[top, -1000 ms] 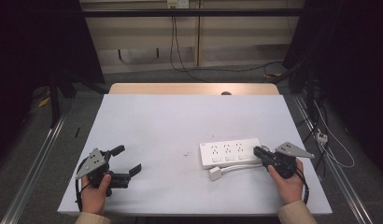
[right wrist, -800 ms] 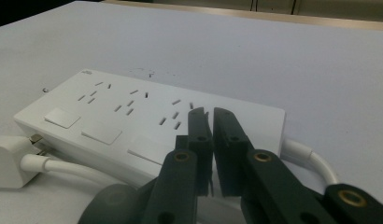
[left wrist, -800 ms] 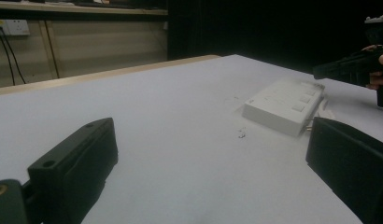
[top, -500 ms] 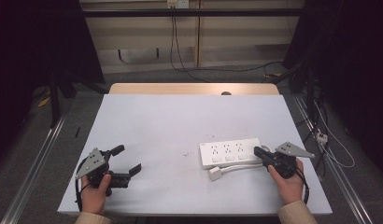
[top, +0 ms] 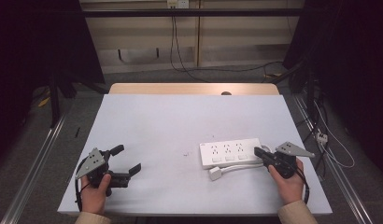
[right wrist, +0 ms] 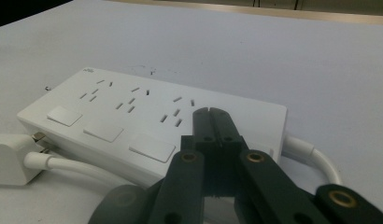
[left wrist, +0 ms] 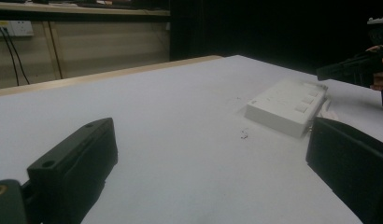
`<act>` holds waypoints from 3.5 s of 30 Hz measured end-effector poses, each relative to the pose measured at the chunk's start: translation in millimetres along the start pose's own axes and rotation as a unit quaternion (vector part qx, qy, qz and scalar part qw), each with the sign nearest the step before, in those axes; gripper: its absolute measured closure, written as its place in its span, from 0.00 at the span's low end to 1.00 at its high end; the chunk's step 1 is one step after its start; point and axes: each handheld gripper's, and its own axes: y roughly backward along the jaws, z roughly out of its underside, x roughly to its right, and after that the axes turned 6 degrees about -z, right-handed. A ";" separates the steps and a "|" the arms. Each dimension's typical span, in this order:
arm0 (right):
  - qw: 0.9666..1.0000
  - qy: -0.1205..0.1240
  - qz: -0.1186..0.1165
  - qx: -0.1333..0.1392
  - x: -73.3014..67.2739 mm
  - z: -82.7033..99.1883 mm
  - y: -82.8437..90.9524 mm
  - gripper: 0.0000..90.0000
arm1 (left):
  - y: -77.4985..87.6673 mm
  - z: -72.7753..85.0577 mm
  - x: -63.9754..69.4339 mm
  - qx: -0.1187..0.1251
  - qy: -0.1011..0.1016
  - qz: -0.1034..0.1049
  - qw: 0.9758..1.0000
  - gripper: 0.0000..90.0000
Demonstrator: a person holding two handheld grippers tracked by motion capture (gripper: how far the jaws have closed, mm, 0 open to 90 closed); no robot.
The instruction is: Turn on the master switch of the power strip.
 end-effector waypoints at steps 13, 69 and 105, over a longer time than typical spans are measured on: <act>1.000 0.004 0.008 -0.010 1.3 -0.6 0.0 1.00 | -0.2 0.0 0.4 0.000 0.000 -0.001 1.000 0.02; 0.999 -0.001 0.033 -0.033 10.7 2.1 -2.6 1.00 | -0.5 0.5 0.6 -0.001 0.003 0.000 1.000 0.02; 0.999 -0.004 0.030 -0.033 10.0 3.1 -3.4 1.00 | -0.1 0.3 0.3 0.000 0.003 0.001 1.000 0.02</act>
